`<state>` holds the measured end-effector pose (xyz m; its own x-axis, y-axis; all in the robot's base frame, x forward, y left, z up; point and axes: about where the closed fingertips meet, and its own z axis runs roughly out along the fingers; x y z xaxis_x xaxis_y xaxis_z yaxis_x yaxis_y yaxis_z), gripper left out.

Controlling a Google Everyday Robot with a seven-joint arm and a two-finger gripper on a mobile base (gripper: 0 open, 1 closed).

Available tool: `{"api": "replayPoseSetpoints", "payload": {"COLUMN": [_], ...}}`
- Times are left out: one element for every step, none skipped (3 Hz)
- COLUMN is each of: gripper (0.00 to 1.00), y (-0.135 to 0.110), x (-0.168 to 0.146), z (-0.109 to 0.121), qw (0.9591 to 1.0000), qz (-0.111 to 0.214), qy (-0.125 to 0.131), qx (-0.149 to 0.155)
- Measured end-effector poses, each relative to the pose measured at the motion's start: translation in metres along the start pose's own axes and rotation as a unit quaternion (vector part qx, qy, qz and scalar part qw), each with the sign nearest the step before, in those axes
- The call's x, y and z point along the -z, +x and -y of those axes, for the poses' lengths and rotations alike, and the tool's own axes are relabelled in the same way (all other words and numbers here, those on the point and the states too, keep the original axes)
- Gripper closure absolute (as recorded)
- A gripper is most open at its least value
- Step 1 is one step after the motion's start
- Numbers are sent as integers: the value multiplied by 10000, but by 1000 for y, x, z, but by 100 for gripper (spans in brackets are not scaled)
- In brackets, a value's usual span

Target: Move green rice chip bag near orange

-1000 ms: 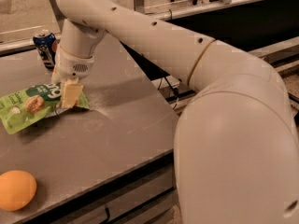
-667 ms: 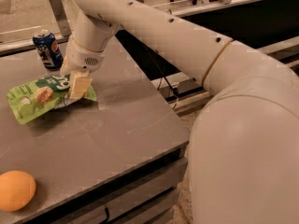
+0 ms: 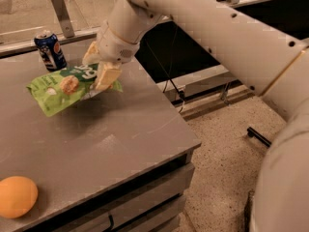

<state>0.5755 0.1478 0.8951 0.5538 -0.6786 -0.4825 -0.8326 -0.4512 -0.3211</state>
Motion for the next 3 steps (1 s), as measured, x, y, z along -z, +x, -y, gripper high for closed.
{"api": "replayPoseSetpoints", "payload": {"gripper": [100, 100, 100], "y": [2, -5, -12], "x": [8, 4, -4], "z": [-26, -49, -65], "qw": [9989, 9951, 9912], "qz": [47, 56, 147], "qy": [-6, -45, -94], "qx": [476, 985, 1310]}}
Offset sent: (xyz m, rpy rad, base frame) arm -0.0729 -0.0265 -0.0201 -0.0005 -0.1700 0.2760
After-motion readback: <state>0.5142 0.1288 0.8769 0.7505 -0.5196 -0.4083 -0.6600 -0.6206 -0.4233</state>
